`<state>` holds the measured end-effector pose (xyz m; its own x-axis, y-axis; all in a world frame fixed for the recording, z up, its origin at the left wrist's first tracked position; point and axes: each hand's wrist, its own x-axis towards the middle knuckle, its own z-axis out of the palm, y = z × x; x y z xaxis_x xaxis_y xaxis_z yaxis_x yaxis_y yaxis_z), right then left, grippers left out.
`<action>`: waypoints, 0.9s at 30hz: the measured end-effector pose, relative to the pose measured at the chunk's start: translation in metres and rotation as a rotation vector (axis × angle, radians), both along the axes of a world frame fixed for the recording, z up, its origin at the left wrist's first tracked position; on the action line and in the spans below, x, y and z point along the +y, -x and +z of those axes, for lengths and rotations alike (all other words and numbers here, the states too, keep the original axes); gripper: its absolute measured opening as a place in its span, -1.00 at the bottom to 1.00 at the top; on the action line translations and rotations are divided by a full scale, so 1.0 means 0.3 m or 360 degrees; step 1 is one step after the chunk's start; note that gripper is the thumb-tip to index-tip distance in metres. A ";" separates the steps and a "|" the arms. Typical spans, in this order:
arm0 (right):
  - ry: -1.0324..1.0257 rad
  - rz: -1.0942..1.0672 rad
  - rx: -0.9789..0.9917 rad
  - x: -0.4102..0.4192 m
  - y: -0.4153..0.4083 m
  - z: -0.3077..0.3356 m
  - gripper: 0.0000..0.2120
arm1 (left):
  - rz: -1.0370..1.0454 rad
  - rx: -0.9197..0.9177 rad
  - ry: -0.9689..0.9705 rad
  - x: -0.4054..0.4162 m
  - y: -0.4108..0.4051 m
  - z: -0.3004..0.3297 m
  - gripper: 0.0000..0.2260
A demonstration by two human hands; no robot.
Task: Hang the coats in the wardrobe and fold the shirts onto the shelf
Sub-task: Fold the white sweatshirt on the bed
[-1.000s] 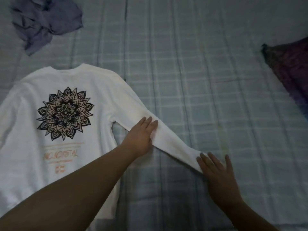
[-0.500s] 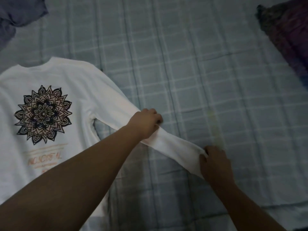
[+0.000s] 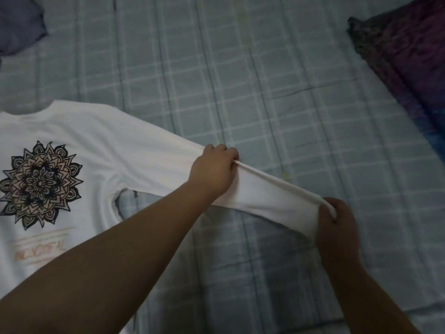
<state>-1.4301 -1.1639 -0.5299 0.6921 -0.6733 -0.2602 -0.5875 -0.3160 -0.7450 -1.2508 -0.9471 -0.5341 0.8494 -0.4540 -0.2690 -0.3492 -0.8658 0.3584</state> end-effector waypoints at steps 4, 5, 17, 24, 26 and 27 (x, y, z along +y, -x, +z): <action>0.0227 0.0104 0.0245 -0.033 -0.049 -0.086 -0.85 | 0.0130 0.0022 0.0052 -0.043 0.026 -0.110 -0.81; 0.0252 0.0147 0.0298 -0.038 -0.052 -0.109 -0.86 | 0.0166 0.0010 0.0076 -0.048 0.026 -0.129 -0.81; -0.0036 -0.0180 -0.0111 0.129 -0.166 0.117 -0.75 | 0.0215 -0.0080 0.0456 0.117 0.042 -0.015 -0.62; -0.0413 -0.0012 -0.0451 0.660 -0.391 0.349 -0.86 | 0.0622 -0.0038 0.0757 0.601 0.014 0.179 -0.69; -0.0440 0.0116 -0.0445 0.888 -0.461 0.379 -0.86 | 0.0803 0.0169 0.0948 0.786 -0.004 0.221 -0.74; -0.0439 0.0180 -0.0438 1.009 -0.493 0.386 -0.86 | 0.0893 0.0312 0.1099 0.882 -0.015 0.238 -0.77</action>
